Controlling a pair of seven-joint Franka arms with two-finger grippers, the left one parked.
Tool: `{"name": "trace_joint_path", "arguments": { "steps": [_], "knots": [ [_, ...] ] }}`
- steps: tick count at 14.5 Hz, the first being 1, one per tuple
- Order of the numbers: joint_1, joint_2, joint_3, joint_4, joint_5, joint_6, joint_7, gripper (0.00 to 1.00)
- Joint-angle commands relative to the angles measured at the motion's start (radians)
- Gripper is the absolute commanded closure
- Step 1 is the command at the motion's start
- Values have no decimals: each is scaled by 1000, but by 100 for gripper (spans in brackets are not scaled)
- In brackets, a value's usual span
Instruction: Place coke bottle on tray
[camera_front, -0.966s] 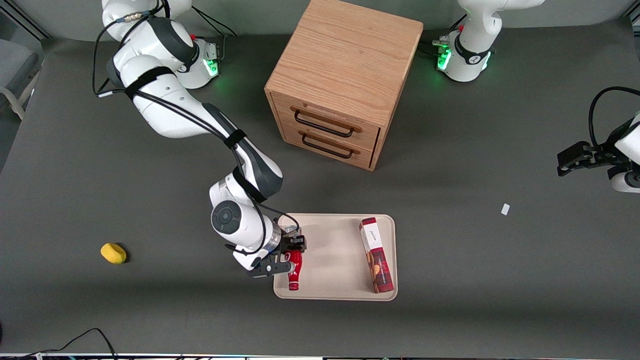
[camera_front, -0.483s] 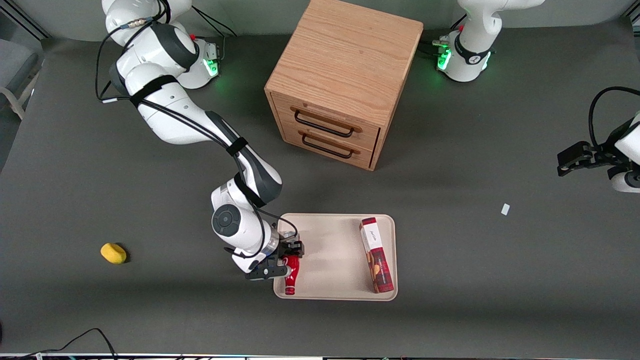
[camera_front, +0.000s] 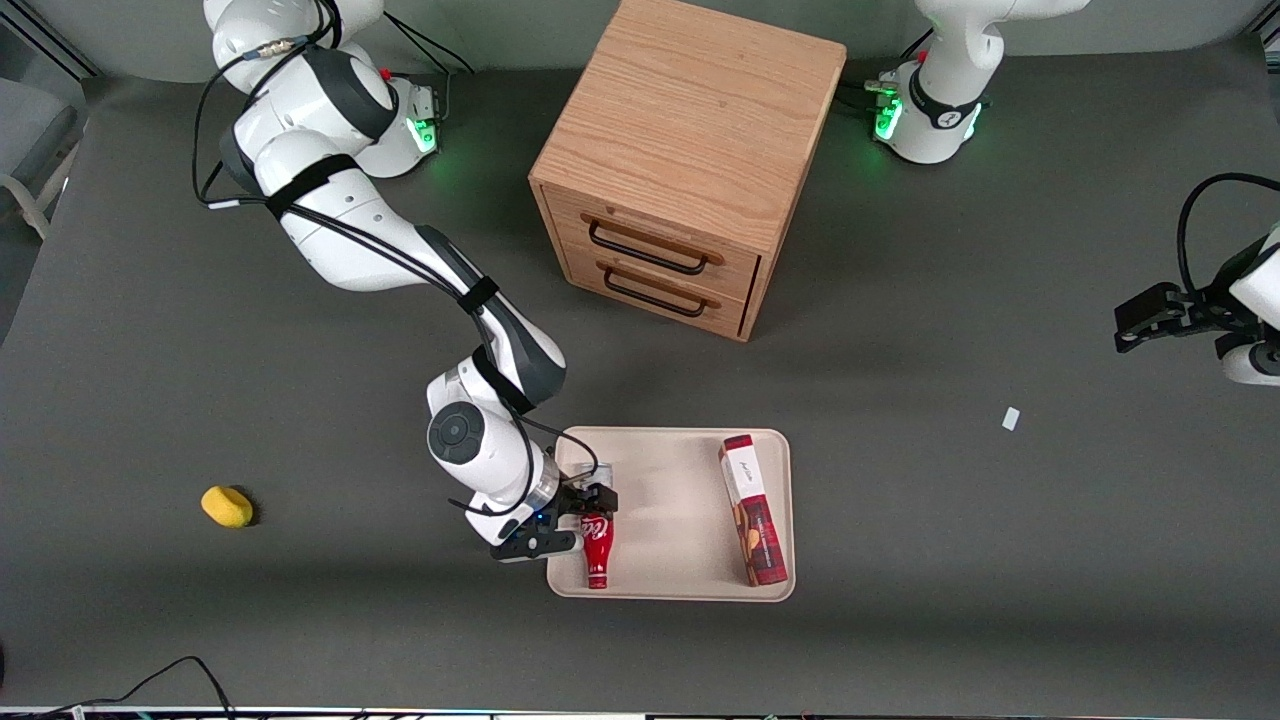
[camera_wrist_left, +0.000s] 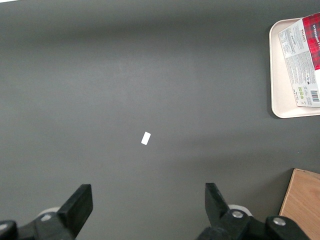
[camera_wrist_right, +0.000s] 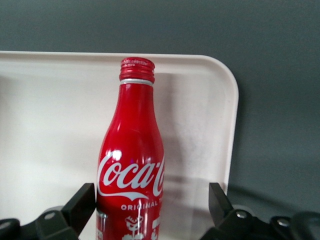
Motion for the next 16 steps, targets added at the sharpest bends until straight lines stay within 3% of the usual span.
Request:
{"name": "trace_joint_path", "arguments": {
  "steps": [1, 5, 8, 16],
  "knots": [
    [3, -25, -14, -30, -31, 15, 30, 0],
    [4, -53, -12, -30, -29, 3, 33, 0],
    [-12, -138, -14, -46, -31, -90, 32, 0],
    [-242, -561, -7, -287, -23, -484, -43, 0]
  ]
}}
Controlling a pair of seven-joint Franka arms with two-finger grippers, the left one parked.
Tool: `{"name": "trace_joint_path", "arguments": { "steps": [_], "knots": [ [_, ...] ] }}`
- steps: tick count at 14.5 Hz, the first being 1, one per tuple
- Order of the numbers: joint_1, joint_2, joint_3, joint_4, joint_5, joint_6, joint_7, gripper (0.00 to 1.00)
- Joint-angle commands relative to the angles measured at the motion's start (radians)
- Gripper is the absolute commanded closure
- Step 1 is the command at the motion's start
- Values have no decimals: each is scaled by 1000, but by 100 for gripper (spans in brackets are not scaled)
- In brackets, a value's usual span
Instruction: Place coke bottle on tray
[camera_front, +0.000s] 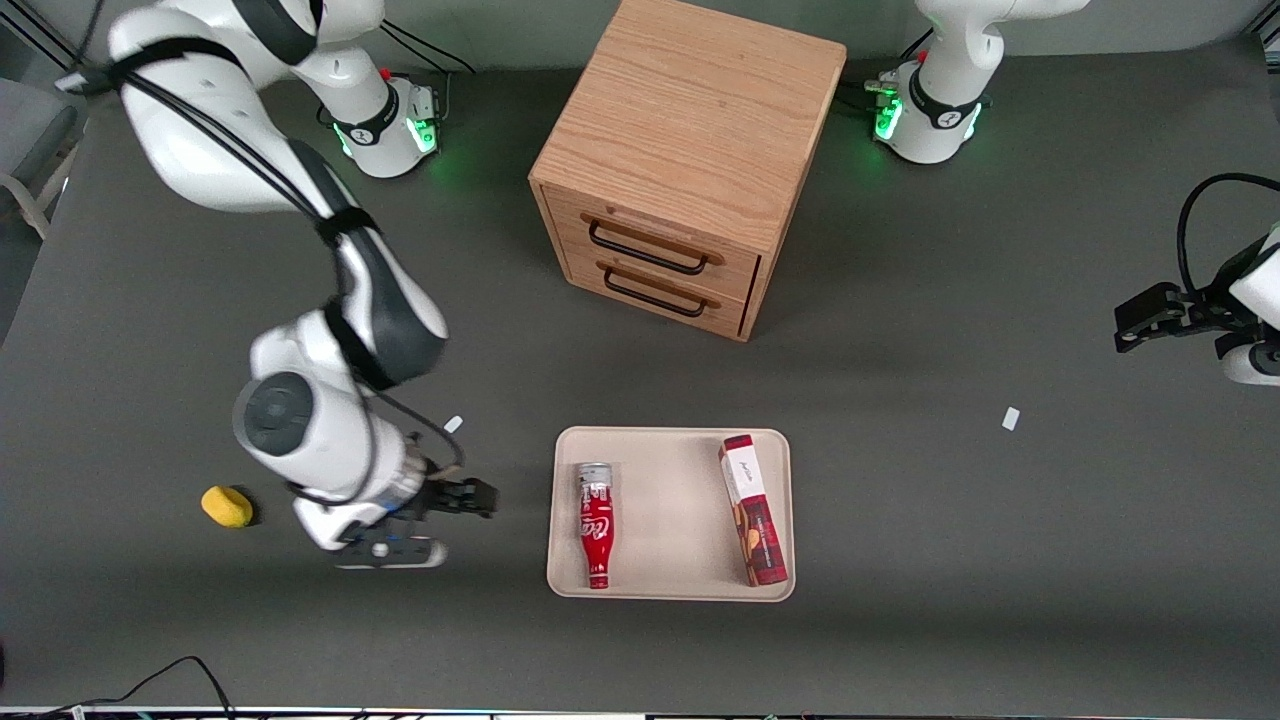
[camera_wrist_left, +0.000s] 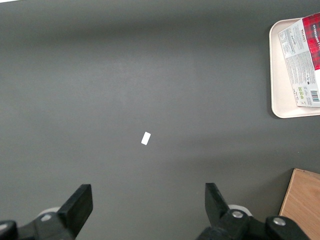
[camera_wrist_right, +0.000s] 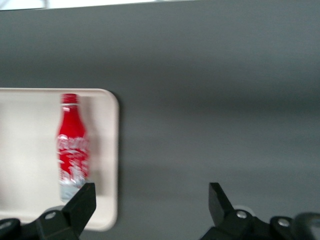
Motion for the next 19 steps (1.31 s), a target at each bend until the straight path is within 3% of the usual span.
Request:
{"name": "trace_joint_path", "arguments": {
  "steps": [1, 4, 7, 11, 13, 19],
  "knots": [
    [-77, -185, 6, -142, -10, -140, -47, 0],
    [-147, -292, 12, -158, -4, -314, -49, 0],
    [-227, -478, 17, -337, 102, -261, -64, 0],
    [-267, -671, 4, -500, 123, -228, -114, 0],
    [-282, -725, 1, -546, 178, -213, -115, 0],
    [-279, -750, 1, -537, 183, -223, -118, 0]
  ]
}}
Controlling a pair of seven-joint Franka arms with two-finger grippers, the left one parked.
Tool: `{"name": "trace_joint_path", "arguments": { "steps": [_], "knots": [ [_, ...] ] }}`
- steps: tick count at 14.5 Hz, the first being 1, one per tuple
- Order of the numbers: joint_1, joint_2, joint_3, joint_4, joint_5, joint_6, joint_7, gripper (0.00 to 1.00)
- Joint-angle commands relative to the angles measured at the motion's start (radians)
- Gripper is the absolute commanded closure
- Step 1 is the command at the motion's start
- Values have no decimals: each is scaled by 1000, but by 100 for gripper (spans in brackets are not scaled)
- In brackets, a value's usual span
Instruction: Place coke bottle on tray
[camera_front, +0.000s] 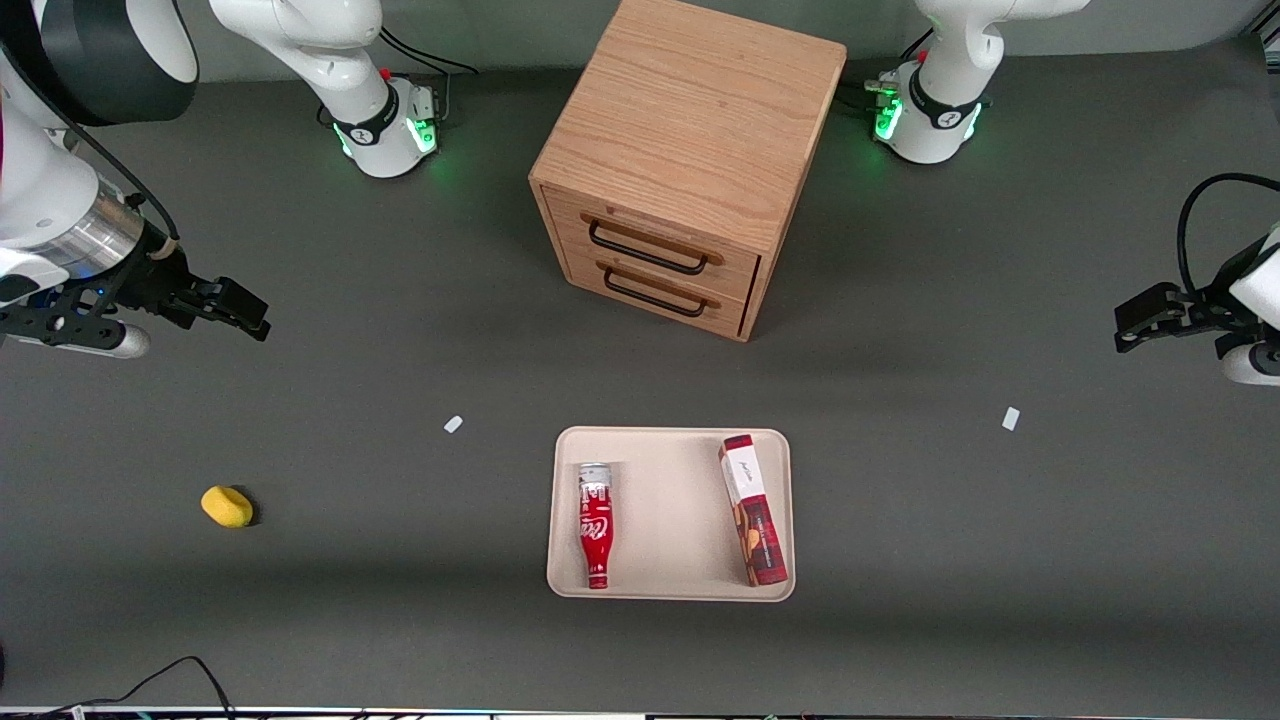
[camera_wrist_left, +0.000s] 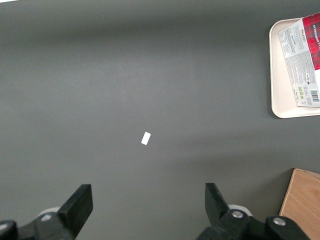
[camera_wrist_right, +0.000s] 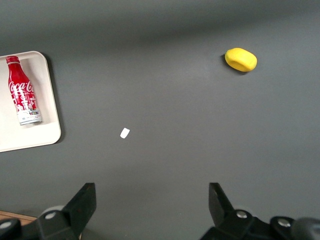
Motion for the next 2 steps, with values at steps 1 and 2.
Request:
{"name": "trace_joint_path", "arguments": {
  "steps": [1, 2],
  "knots": [
    [-7, -25, -1, -18, 24, 13, -31, 0],
    [-4, -23, -1, -11, 23, 7, -32, 0]
  ]
}}
